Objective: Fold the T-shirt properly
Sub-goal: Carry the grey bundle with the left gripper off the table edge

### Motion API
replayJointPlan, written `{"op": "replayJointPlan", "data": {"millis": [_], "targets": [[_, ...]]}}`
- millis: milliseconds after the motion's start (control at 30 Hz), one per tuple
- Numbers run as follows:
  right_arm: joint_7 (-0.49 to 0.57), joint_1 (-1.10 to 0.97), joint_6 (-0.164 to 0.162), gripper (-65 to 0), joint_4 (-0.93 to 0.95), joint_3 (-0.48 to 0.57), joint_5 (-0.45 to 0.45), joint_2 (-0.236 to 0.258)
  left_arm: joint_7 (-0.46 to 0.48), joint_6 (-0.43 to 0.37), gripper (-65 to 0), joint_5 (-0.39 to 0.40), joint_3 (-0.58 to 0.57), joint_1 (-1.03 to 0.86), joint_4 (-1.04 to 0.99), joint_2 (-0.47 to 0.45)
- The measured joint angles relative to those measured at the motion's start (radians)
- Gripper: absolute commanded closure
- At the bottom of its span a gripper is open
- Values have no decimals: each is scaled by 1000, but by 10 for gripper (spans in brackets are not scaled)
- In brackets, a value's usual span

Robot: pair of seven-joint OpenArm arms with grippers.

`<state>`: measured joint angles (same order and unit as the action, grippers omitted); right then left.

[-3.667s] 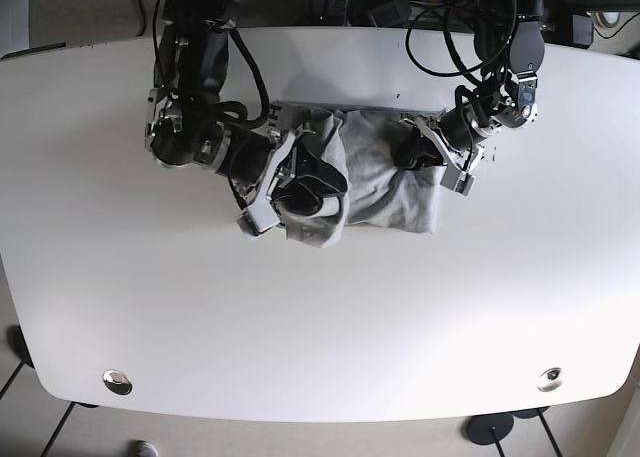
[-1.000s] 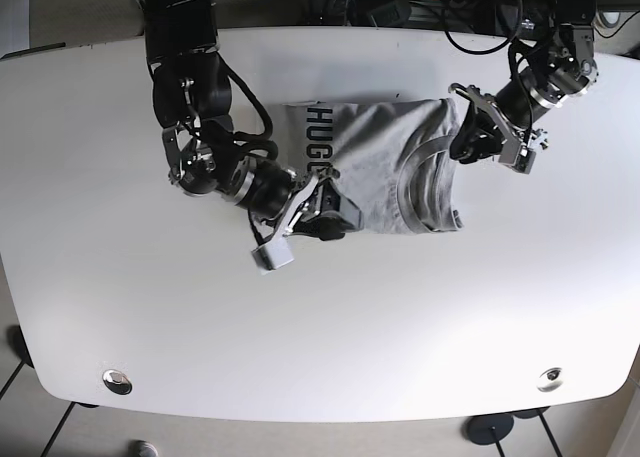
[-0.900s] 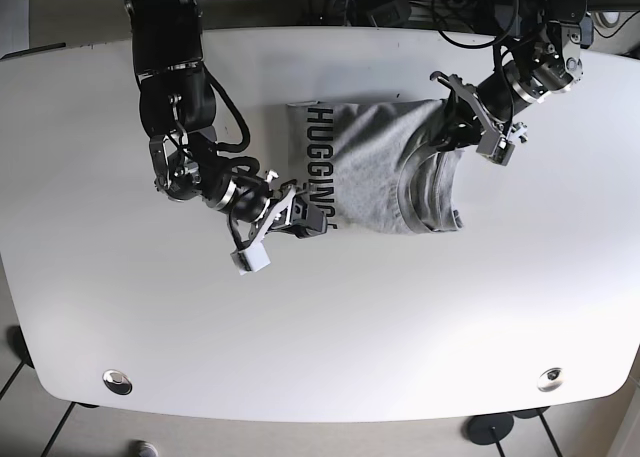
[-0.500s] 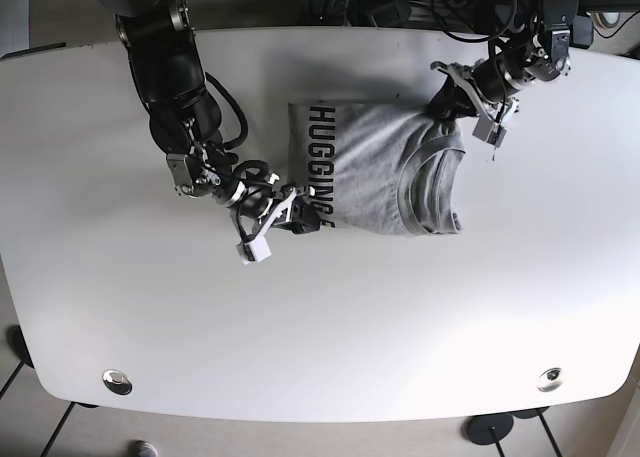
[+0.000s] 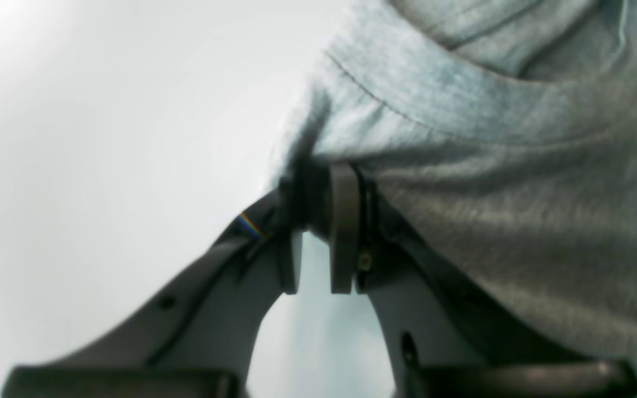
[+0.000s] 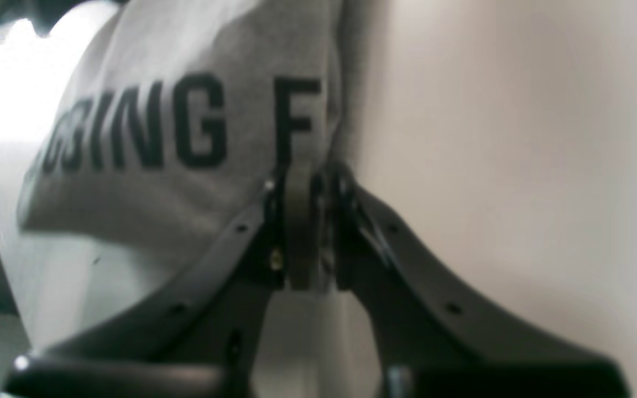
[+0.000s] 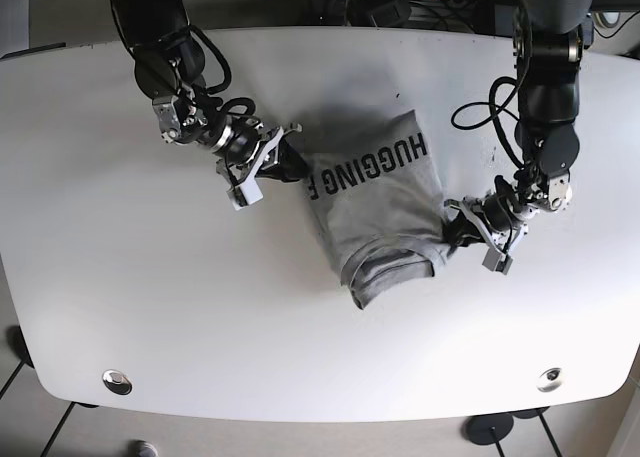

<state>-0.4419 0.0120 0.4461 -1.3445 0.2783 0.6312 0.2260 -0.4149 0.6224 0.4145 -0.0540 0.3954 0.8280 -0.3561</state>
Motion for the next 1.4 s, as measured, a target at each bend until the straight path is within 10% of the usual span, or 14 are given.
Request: {"op": "replayJointPlan", "data": {"millis": [400,500,667,833,1033,1300,1400], "targets": [[-3,-31,-3,-57,-46,151,-3,-58,-82,-13,-76,-98,-16,78,205,-23],[-4,-37,-2,-57,-101,150,1,-51,-146,-26,-215,-100,-13,-50,454,-21],[-6,-39,-1,-57,-134,97,3,-21,-145,-423,-369,-100,-14,-253,745,75],[-6,-42,-4,-57,-136,19,1,-13,-107,-510,-388,-104,-21,-366,831,185],[-47,-39,-2,-57,-136,-59,1,-13,74,-497,-389,-349,-124,-451,710,298],[-84,-37,0,-57,-202,-128,2,-31,254,-457,-386,-342,-40,-433,501,177],[-85,-42,0,-57,-246,-127,1,-32,240,-255,-386,-326,164,-479,476,43]]}}
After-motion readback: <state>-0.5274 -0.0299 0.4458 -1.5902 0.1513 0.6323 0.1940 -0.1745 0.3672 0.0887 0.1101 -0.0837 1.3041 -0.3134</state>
